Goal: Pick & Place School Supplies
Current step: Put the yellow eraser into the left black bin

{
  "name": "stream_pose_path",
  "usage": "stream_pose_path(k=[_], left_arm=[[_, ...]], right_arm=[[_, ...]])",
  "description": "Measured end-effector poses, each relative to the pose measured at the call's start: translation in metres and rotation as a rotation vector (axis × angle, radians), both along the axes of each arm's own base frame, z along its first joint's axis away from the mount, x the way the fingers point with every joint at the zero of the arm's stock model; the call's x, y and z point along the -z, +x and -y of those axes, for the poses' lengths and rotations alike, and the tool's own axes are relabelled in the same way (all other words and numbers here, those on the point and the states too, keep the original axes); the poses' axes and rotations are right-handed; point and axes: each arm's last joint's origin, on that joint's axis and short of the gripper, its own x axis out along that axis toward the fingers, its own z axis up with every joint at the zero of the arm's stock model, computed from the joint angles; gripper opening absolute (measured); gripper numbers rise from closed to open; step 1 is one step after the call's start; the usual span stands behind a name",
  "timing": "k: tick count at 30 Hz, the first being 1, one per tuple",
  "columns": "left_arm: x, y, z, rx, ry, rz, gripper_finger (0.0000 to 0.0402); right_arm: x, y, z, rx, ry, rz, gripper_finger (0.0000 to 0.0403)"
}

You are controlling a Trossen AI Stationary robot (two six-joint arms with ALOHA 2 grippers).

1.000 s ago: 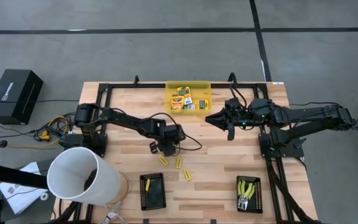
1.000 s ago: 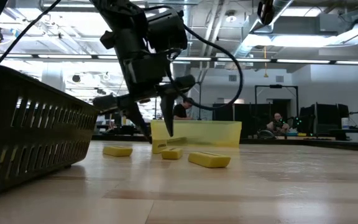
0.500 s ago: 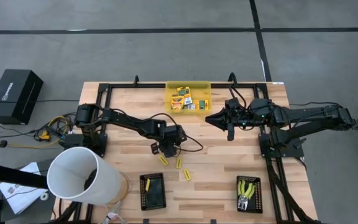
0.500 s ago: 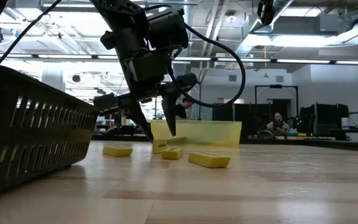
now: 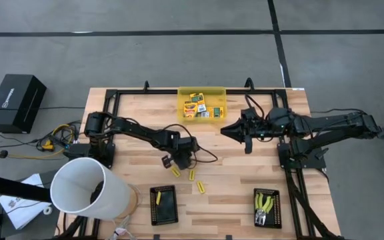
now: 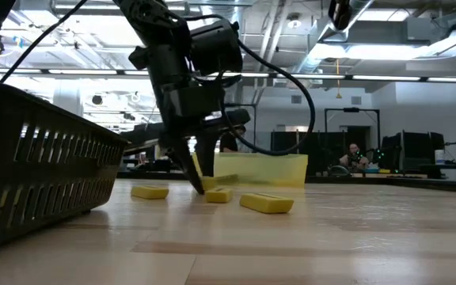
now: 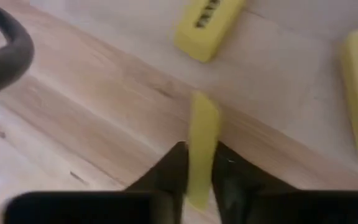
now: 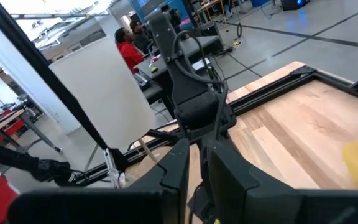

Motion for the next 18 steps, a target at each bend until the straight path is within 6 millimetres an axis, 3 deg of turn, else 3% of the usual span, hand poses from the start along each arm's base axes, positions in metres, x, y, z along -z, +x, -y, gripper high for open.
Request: stream_pose_path(k=[2, 6, 10, 14, 18], left_arm=[[0.000, 0.001, 0.001, -0.057, 0.003, 0.007, 0.0026], [0.000, 0.001, 0.004, -0.161, 0.002, 0.013, 0.0026], [-0.017, -0.001, 0.005, -0.321, 0.017, 0.065, 0.0026], [-0.075, -0.006, -0.004, -0.521, -0.075, 0.257, 0.0026], [-0.120, -0.032, -0.013, -0.769, -0.245, 0.341, 0.0026]], right_arm=[[0.001, 0.000, -0.001, -0.004, -0.001, -0.006, 0.0052], [0.001, 0.000, -0.001, -0.003, -0.001, -0.007, 0.0052], [-0.001, 0.000, 0.000, 0.019, -0.002, 0.008, 0.0052], [-0.004, 0.000, 0.000, 0.025, 0.000, 0.044, 0.0052], [-0.008, 0.001, 0.001, 0.032, 0.003, 0.087, 0.0052]])
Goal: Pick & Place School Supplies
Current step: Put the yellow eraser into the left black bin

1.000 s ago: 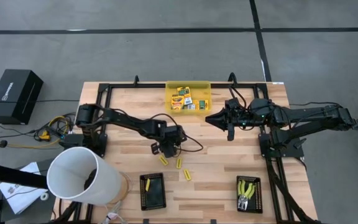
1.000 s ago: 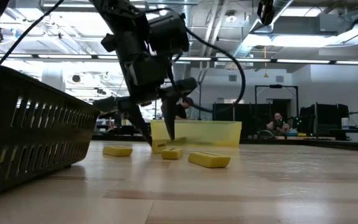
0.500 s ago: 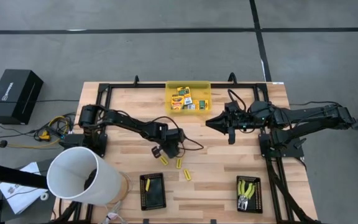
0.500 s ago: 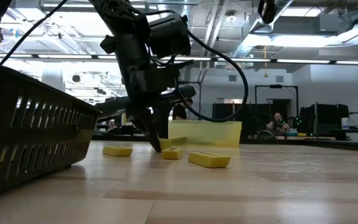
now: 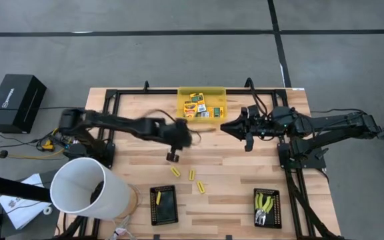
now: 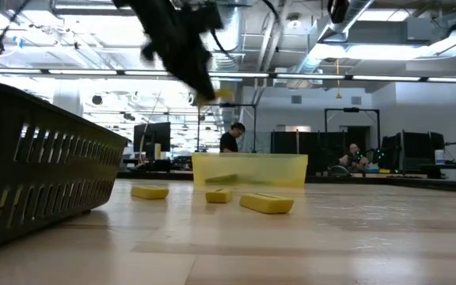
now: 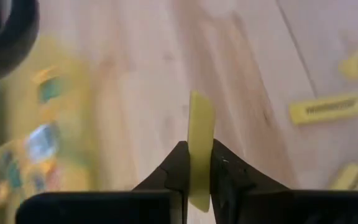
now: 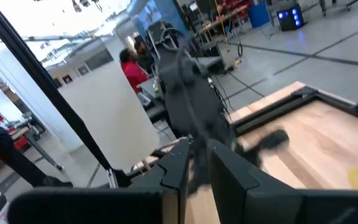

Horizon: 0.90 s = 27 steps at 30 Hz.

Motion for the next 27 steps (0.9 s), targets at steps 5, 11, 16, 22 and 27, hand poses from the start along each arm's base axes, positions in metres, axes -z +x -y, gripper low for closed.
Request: stream_pose_path(k=[5, 11, 16, 22, 27], left_arm=[[-0.064, -0.045, 0.003, -0.203, -0.232, 0.236, 0.0026], [-0.072, -0.087, 0.042, -0.175, -0.403, 0.113, 0.0026], [-0.052, -0.091, 0.082, 0.017, -0.535, -0.047, 0.0026], [-0.019, -0.079, 0.108, 0.223, -0.559, -0.229, 0.0026], [0.010, -0.057, 0.125, 0.365, -0.568, -0.283, 0.0026]], right_arm=[[-0.004, 0.000, 0.003, 0.014, 0.002, 0.037, 0.0052], [-0.003, 0.000, 0.008, 0.034, -0.006, 0.030, 0.0052], [-0.003, 0.000, 0.012, 0.050, -0.007, 0.028, 0.0052], [-0.002, 0.000, 0.014, 0.036, -0.007, 0.025, 0.0052], [-0.002, 0.000, 0.012, 0.030, 0.003, 0.017, 0.0052]])
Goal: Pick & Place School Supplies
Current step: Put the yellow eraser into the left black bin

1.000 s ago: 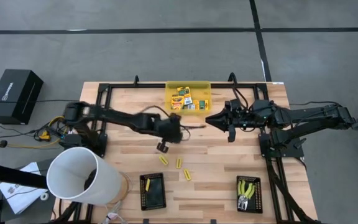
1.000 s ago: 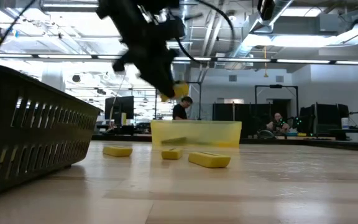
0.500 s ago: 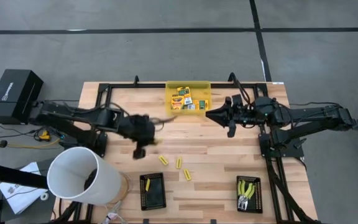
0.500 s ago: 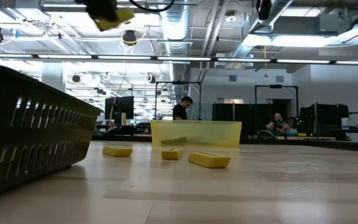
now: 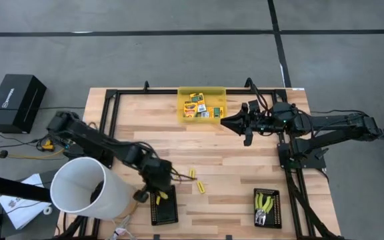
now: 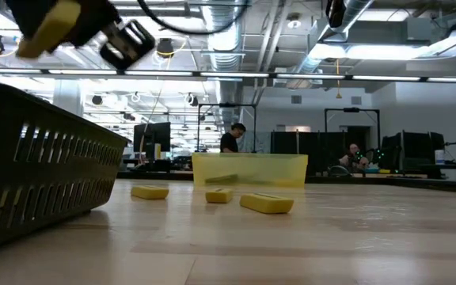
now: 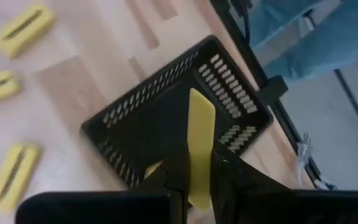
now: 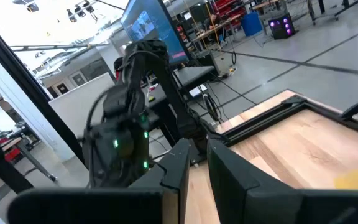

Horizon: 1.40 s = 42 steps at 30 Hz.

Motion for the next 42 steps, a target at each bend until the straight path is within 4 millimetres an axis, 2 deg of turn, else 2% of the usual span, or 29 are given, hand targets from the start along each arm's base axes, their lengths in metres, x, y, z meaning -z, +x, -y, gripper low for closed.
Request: stream_pose_path(k=[5, 12, 19, 23, 27, 33, 38, 42], left_arm=[[0.028, 0.017, 0.014, 0.089, -0.077, -0.038, 0.0026], [0.047, 0.031, 0.021, 0.129, -0.117, -0.012, 0.0033], [0.051, 0.033, 0.017, 0.077, -0.092, -0.033, 0.0135], [0.051, 0.035, 0.011, 0.032, -0.096, -0.057, 0.0177], [0.045, 0.034, 0.000, -0.061, -0.093, -0.093, 0.0194], [0.021, 0.034, -0.028, -0.189, 0.045, 0.052, 0.0185], [0.013, 0.036, -0.061, -0.264, 0.077, 0.082, 0.0160], [0.015, 0.037, -0.085, -0.285, 0.113, 0.082, 0.0107]], right_arm=[[0.001, 0.000, -0.005, -0.022, 0.015, -0.014, 0.0052], [0.005, 0.000, -0.010, -0.045, 0.016, -0.054, 0.0052], [0.008, -0.001, -0.010, -0.045, 0.015, -0.082, 0.0052], [0.008, -0.001, -0.009, -0.042, 0.015, -0.085, 0.0052], [0.008, -0.001, -0.009, -0.043, 0.007, -0.086, 0.0052], [0.008, 0.000, -0.009, -0.043, -0.011, -0.079, 0.0052], [0.005, 0.000, -0.009, -0.043, -0.010, -0.048, 0.0052], [0.004, 0.000, -0.009, -0.042, -0.010, -0.044, 0.0052]])
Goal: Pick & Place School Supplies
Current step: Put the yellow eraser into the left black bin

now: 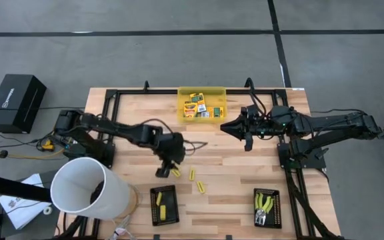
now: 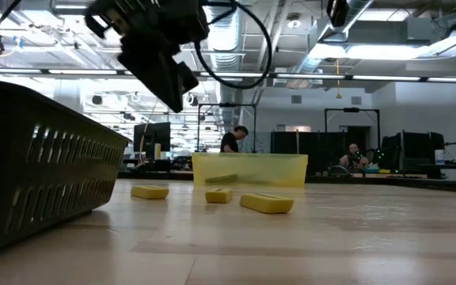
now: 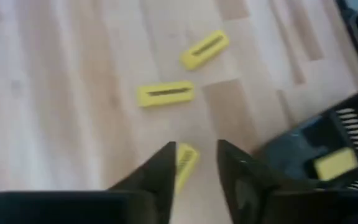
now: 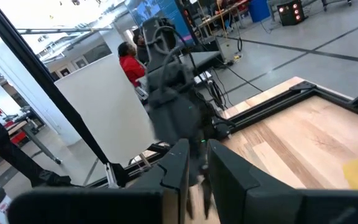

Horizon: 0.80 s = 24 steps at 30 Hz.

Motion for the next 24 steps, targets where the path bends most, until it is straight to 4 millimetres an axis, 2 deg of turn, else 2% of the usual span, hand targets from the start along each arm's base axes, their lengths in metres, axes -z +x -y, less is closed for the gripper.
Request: stream_pose_path(k=[3, 5, 10, 18, 24], left_arm=[[0.000, 0.001, -0.017, -0.030, 0.015, 0.012, 0.0036], [0.000, 0.001, -0.026, -0.057, 0.016, 0.012, 0.0011], [0.005, -0.001, -0.036, -0.047, 0.013, 0.015, 0.0003], [0.055, -0.025, -0.034, -0.030, -0.046, -0.169, 0.0001], [0.059, -0.025, -0.034, -0.028, -0.046, -0.139, 0.0001]], right_arm=[[0.000, 0.000, 0.000, 0.001, 0.000, 0.004, 0.0052], [0.000, 0.000, 0.000, 0.002, 0.000, 0.004, 0.0052], [0.000, 0.000, 0.000, 0.003, 0.000, 0.004, 0.0052], [0.000, 0.000, 0.000, 0.003, 0.000, 0.004, 0.0052], [0.000, 0.000, 0.002, 0.011, 0.000, 0.003, 0.0052]])
